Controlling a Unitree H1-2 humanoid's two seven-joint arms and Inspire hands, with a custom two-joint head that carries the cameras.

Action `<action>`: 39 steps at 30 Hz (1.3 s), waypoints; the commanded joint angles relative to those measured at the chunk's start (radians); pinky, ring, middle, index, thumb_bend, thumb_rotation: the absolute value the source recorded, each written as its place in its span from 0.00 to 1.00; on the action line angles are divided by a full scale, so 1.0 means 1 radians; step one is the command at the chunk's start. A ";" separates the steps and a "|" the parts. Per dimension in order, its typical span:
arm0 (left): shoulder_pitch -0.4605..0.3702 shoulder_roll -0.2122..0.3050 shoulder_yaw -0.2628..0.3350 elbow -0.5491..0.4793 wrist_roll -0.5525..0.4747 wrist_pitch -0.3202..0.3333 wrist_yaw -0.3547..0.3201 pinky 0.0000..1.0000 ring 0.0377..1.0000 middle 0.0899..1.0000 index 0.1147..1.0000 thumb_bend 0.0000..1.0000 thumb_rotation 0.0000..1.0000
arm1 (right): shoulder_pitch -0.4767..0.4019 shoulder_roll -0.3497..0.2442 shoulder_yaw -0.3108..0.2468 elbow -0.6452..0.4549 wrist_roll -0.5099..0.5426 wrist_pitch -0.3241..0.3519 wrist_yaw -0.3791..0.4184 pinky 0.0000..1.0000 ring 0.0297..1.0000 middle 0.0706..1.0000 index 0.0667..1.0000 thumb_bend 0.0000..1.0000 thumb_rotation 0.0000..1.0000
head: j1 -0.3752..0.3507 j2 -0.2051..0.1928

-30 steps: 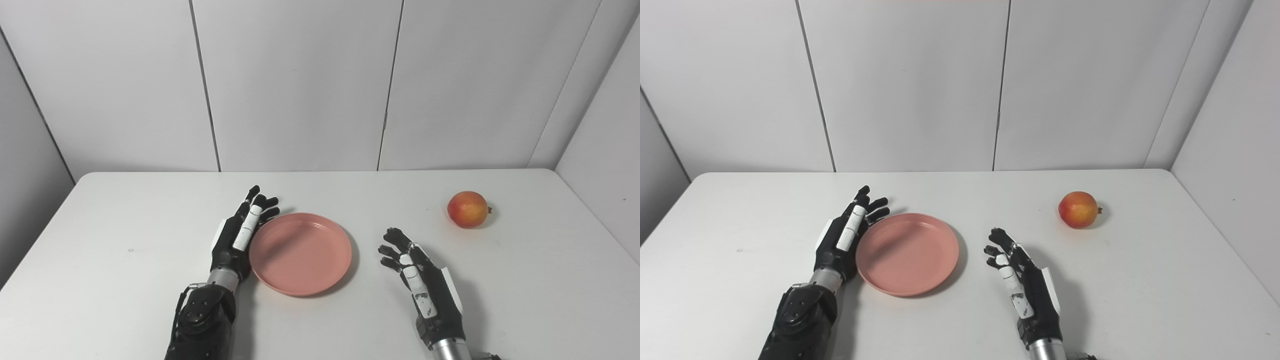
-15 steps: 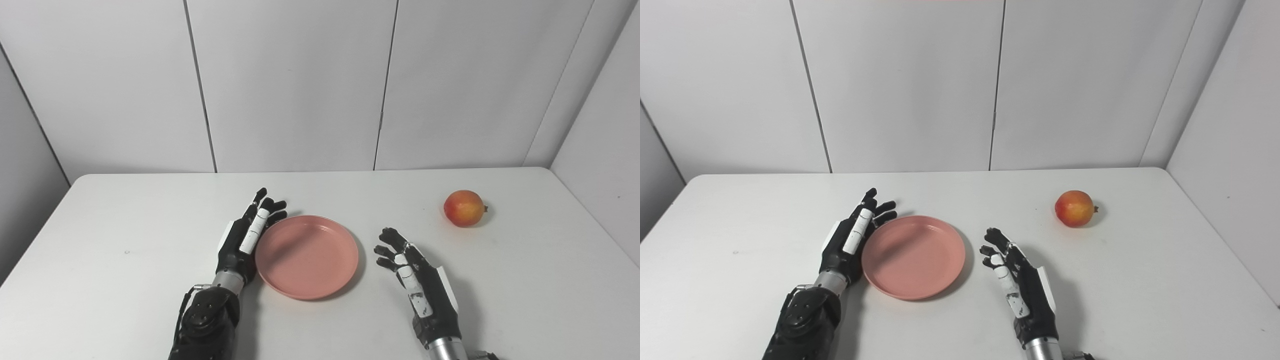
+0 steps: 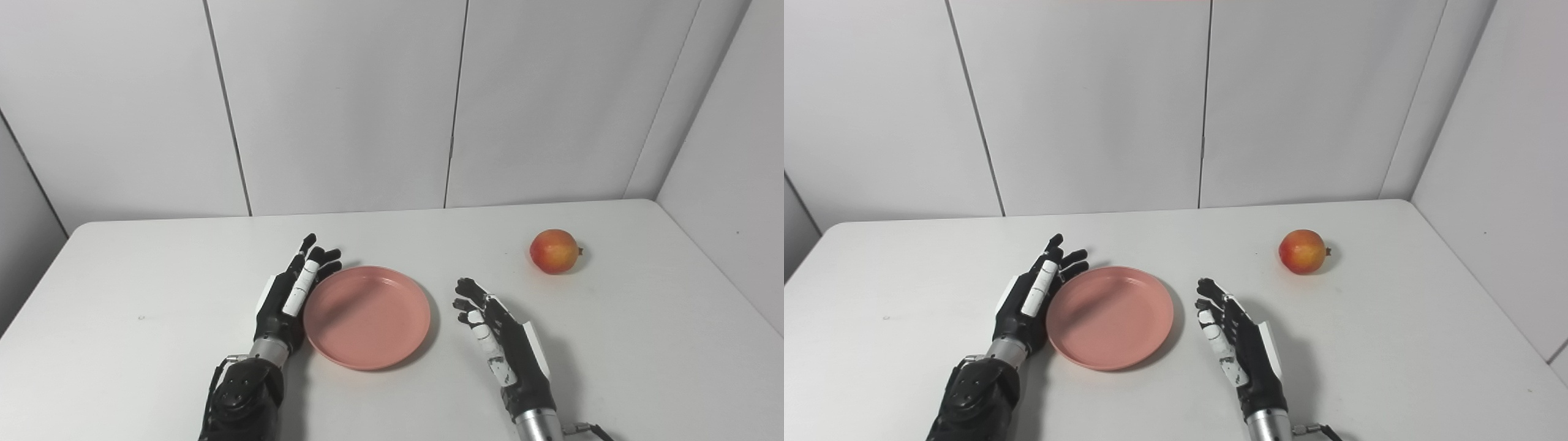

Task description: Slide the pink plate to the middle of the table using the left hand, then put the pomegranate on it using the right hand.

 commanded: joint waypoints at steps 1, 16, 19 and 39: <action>0.010 -0.007 0.001 0.037 0.000 0.021 -0.002 0.86 0.82 0.79 0.94 0.86 0.73 | -0.027 -0.010 -0.007 -0.074 -0.049 -0.043 -0.032 0.78 0.81 0.81 0.81 0.78 0.90 | -0.004 -0.006; -0.005 -0.005 0.013 0.104 -0.001 -0.024 -0.017 0.86 0.81 0.79 0.95 0.84 0.73 | -0.166 -0.096 -0.024 -0.191 -0.298 0.069 -0.041 0.78 0.79 0.81 0.83 0.73 0.94 | -0.020 -0.031; -0.002 -0.009 0.014 0.107 -0.001 -0.027 -0.018 0.86 0.81 0.79 0.95 0.84 0.73 | -0.197 -0.133 -0.022 -0.192 -0.364 0.097 -0.027 0.74 0.79 0.80 0.82 0.75 0.94 | -0.020 -0.035; 0.011 -0.022 0.016 0.097 0.001 -0.029 -0.015 0.86 0.81 0.79 0.96 0.86 0.74 | -0.436 -0.424 0.034 -0.016 -0.750 0.157 0.028 0.79 0.78 0.77 0.75 0.83 0.87 | -0.011 -0.029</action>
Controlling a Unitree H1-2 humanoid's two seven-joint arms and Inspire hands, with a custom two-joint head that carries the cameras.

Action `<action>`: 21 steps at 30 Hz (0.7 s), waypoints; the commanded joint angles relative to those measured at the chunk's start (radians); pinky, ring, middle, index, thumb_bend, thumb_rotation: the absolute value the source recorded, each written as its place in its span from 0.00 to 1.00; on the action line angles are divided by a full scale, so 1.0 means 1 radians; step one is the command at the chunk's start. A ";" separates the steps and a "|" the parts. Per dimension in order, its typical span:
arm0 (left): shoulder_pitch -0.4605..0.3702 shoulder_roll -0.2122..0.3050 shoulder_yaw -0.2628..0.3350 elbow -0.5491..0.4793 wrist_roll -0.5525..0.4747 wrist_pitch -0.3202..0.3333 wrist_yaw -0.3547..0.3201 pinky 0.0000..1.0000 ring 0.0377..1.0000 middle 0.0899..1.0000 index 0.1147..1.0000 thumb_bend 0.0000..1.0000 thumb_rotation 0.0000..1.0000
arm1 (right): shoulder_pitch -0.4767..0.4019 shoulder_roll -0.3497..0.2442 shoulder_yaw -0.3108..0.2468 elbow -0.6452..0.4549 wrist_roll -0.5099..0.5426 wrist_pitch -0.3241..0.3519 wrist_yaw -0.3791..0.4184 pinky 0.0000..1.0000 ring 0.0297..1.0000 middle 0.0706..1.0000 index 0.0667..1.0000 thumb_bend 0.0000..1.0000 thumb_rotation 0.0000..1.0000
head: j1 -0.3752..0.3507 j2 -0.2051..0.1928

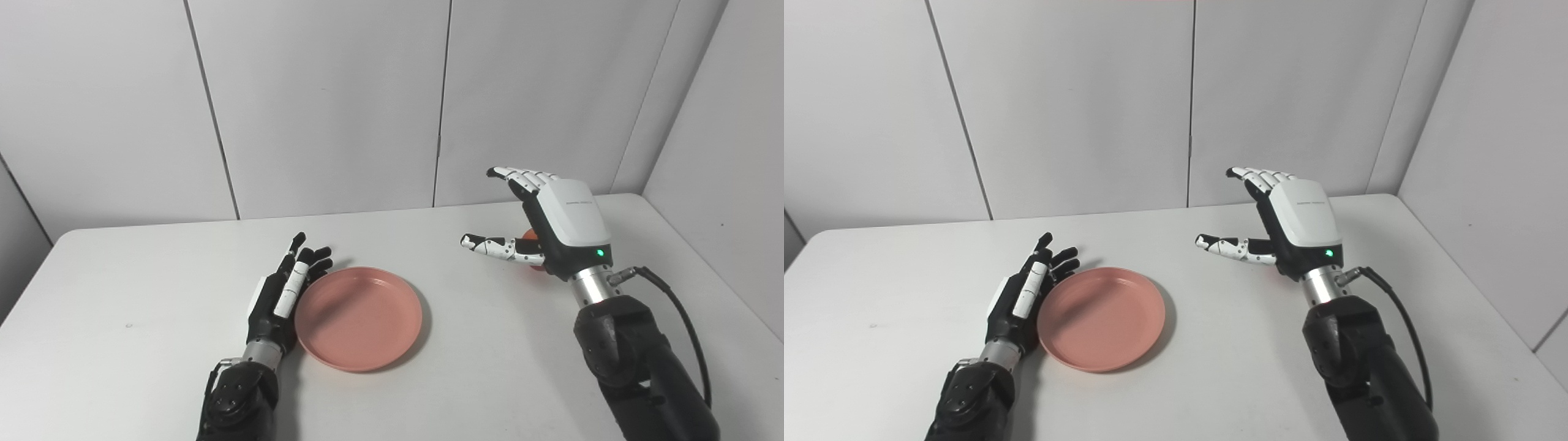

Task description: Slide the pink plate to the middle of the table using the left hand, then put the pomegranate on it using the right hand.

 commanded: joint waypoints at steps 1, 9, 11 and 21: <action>0.029 -0.011 -0.004 0.029 0.000 0.040 0.003 0.86 0.81 0.79 0.96 0.86 0.74 | -0.068 -0.038 -0.001 0.009 -0.013 0.006 0.004 0.79 0.78 0.77 0.75 0.84 0.88 | 0.001 0.000; 0.030 -0.015 -0.001 0.032 -0.001 0.035 0.004 0.87 0.81 0.79 0.97 0.87 0.74 | -0.126 -0.074 0.014 0.128 -0.032 0.017 -0.011 0.78 0.76 0.75 0.72 0.82 0.86 | 0.005 0.000; 0.031 -0.015 -0.002 0.029 -0.001 0.038 0.004 0.87 0.81 0.79 0.97 0.87 0.74 | -0.138 -0.077 0.020 0.162 -0.032 0.015 -0.017 0.77 0.76 0.74 0.71 0.82 0.85 | 0.007 0.001; 0.038 -0.022 -0.004 0.014 0.001 0.046 0.009 0.86 0.81 0.79 0.98 0.87 0.74 | -0.191 -0.081 0.030 0.335 -0.005 0.018 -0.040 0.74 0.74 0.72 0.69 0.82 0.78 | 0.014 0.003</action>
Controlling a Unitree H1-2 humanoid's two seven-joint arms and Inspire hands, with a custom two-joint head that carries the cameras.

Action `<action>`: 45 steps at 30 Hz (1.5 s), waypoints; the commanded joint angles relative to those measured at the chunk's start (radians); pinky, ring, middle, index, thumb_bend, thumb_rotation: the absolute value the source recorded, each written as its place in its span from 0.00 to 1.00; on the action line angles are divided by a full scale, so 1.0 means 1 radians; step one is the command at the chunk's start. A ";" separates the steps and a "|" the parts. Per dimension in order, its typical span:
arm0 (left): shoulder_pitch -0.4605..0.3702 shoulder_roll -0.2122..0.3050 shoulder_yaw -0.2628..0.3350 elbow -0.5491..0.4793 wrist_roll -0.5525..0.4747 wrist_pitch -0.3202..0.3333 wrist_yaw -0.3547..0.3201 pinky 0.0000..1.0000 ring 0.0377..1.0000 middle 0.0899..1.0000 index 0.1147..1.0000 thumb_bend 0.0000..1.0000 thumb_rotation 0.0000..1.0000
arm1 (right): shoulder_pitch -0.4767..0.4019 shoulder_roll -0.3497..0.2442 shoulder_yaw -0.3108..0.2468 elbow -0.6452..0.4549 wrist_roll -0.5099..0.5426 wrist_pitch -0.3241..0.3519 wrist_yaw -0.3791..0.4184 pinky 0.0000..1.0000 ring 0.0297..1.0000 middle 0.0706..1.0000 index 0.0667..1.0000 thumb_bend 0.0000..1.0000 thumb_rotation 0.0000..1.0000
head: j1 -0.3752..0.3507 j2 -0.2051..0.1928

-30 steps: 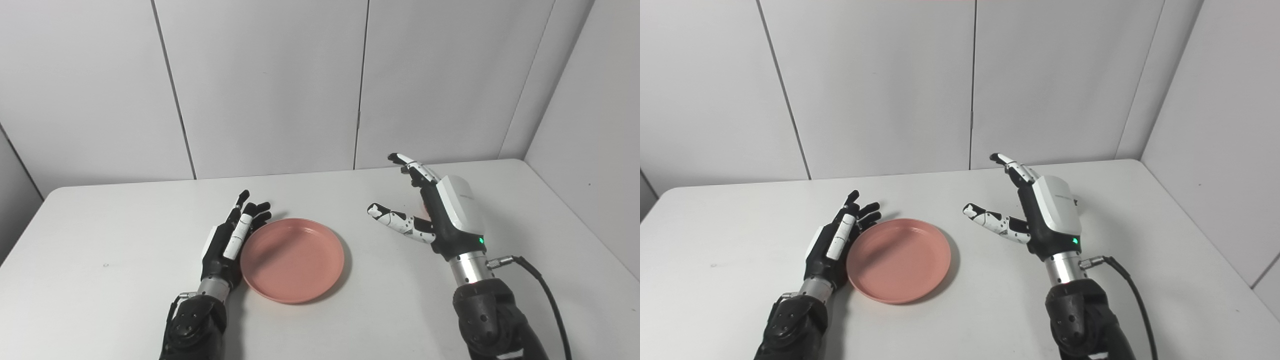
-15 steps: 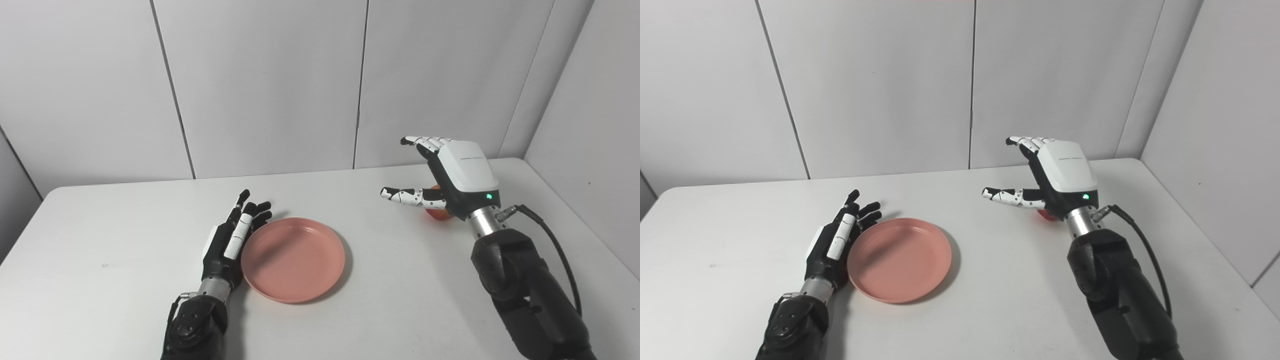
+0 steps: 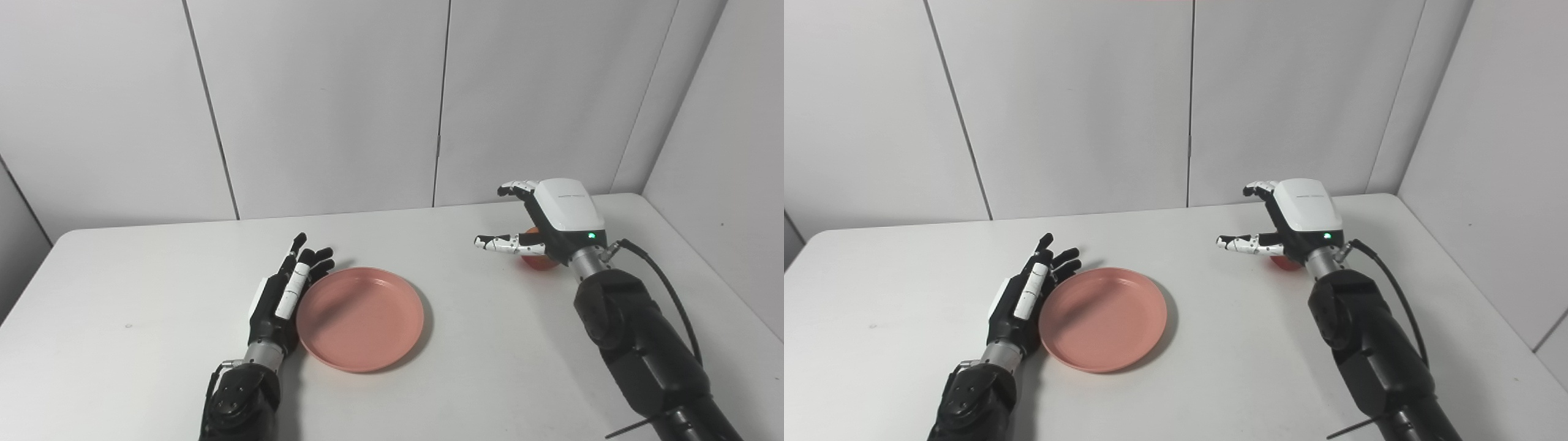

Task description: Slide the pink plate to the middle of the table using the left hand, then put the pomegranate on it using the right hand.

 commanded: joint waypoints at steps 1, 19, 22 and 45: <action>0.032 -0.014 -0.005 0.024 0.002 0.046 0.008 0.86 0.81 0.79 0.98 0.86 0.74 | -0.068 -0.028 -0.005 0.011 0.007 0.013 -0.045 0.73 0.73 0.72 0.68 0.82 0.78 | 0.005 0.001; 0.047 -0.014 -0.002 -0.014 0.002 0.068 0.010 0.86 0.81 0.78 0.98 0.85 0.74 | -0.129 -0.066 0.063 0.250 0.026 0.012 -0.120 0.71 0.70 0.72 0.69 0.81 0.77 | 0.020 0.012; 0.047 -0.014 -0.004 -0.014 0.003 0.069 0.011 0.86 0.81 0.78 0.97 0.86 0.73 | -0.134 -0.071 0.072 0.273 0.032 0.014 -0.120 0.70 0.70 0.72 0.69 0.82 0.77 | 0.027 0.015; 0.057 -0.012 -0.015 -0.044 0.010 0.088 0.013 0.87 0.81 0.78 0.98 0.87 0.75 | -0.135 -0.067 0.139 0.403 0.123 0.025 -0.099 0.52 0.60 0.67 0.64 0.81 0.74 | 0.049 0.025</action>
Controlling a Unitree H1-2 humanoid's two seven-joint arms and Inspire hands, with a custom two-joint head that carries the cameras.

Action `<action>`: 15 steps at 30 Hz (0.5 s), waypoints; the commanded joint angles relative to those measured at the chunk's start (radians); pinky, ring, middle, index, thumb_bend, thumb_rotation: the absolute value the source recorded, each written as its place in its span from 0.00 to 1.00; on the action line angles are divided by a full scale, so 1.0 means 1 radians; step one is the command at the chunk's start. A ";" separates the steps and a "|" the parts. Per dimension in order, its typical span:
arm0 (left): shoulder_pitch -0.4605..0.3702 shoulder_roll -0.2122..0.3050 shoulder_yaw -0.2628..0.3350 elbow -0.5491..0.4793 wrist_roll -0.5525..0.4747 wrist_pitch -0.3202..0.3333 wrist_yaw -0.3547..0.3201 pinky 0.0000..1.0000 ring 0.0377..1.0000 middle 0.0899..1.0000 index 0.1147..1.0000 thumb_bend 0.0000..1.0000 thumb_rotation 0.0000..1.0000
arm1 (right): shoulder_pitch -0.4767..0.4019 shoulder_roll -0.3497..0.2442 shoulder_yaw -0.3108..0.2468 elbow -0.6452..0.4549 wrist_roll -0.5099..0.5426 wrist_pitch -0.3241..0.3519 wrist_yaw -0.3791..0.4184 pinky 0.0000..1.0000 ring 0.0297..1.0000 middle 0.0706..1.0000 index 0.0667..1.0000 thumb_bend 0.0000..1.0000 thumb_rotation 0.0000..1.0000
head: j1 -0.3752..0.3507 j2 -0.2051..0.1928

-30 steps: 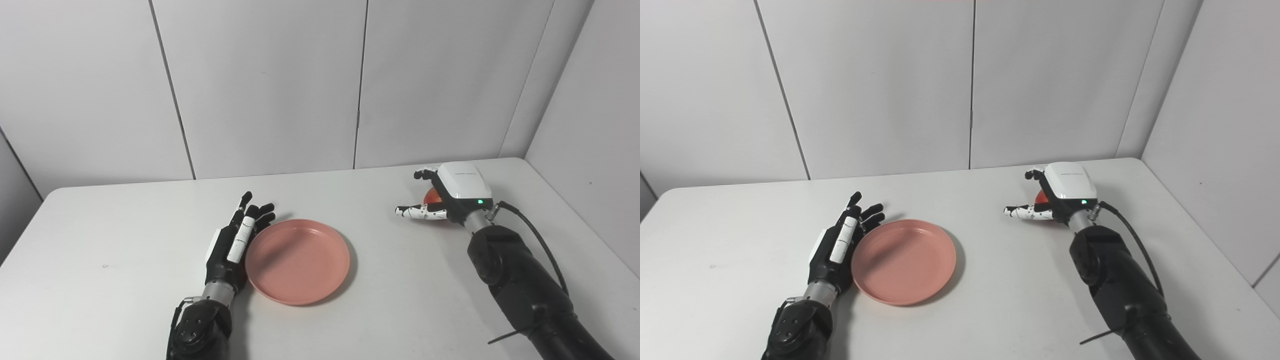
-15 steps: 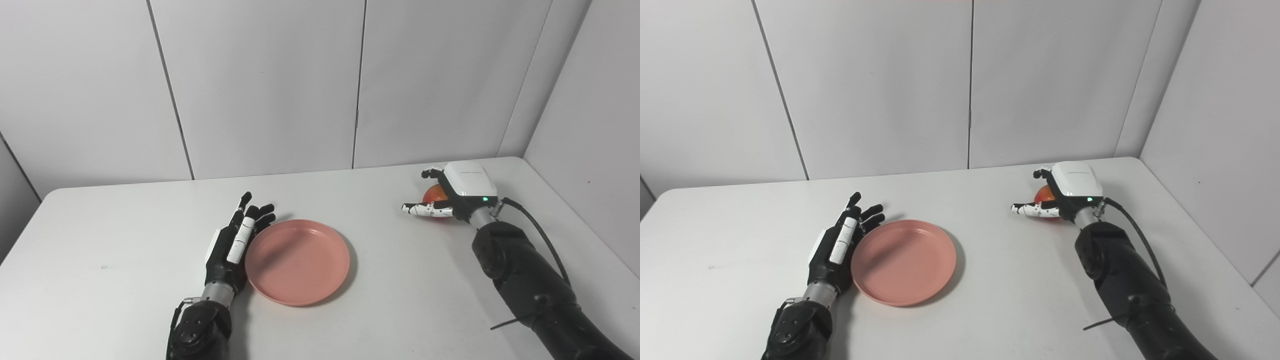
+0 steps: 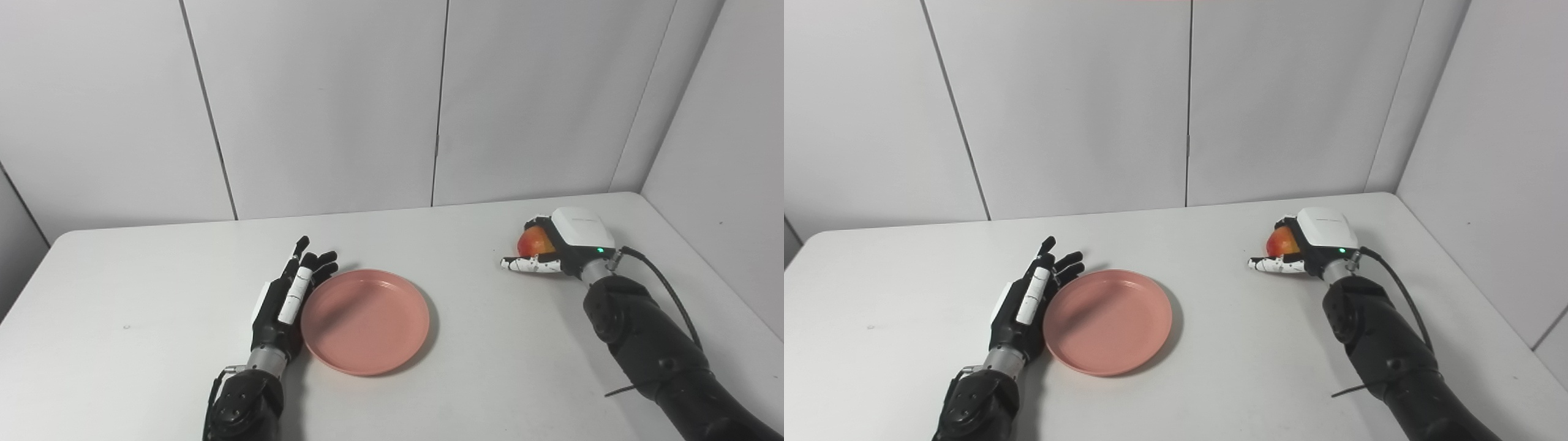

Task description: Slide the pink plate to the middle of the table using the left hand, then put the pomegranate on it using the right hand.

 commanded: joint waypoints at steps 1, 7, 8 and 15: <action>0.025 -0.002 -0.007 0.013 0.009 0.068 0.010 0.87 0.81 0.78 0.98 0.87 0.75 | -0.034 -0.007 0.010 0.015 0.006 0.018 -0.004 0.52 0.60 0.67 0.64 0.80 0.74 | 0.004 0.000; 0.030 -0.005 -0.006 0.004 0.007 0.070 0.014 0.88 0.81 0.78 0.98 0.86 0.75 | -0.016 0.003 0.008 0.042 0.060 -0.055 -0.069 0.35 0.41 0.47 0.53 0.72 0.52 | 0.005 0.004; 0.031 -0.004 -0.006 0.003 0.007 0.071 0.014 0.88 0.81 0.78 0.98 0.86 0.75 | -0.013 0.004 0.011 0.046 0.065 -0.069 -0.089 0.31 0.36 0.42 0.48 0.70 0.48 | 0.003 0.005; 0.032 -0.003 -0.004 0.001 0.003 0.075 0.010 0.88 0.81 0.78 0.98 0.87 0.75 | -0.001 0.010 0.029 0.033 0.092 -0.079 -0.110 0.24 0.28 0.35 0.45 0.51 0.17 | 0.004 0.005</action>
